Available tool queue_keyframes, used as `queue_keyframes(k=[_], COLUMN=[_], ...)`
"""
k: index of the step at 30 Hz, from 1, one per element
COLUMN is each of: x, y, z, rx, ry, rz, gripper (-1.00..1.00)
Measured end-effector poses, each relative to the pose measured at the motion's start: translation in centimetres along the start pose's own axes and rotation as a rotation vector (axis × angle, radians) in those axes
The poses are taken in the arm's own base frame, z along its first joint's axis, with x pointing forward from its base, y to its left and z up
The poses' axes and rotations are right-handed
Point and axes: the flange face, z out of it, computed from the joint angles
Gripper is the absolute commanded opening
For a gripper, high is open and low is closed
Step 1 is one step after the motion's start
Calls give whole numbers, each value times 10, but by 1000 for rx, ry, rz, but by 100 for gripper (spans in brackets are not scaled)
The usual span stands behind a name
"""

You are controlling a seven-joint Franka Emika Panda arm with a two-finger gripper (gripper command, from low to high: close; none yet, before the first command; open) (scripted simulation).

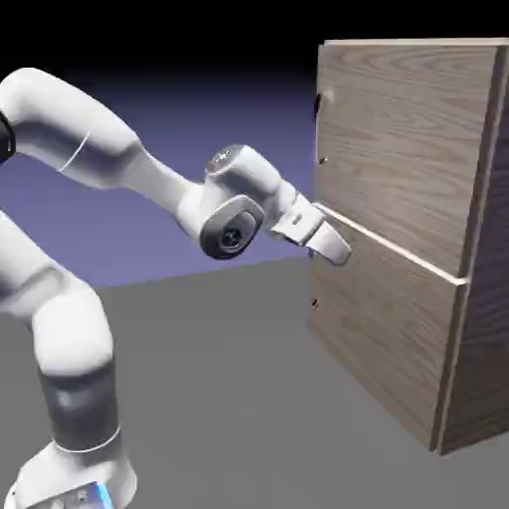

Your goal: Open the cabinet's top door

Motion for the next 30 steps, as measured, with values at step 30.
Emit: queue_keyframes(k=[30], x=[-45], y=[-206], z=[-140], rx=[789], ry=[-199], rz=[1885], gripper=[0])
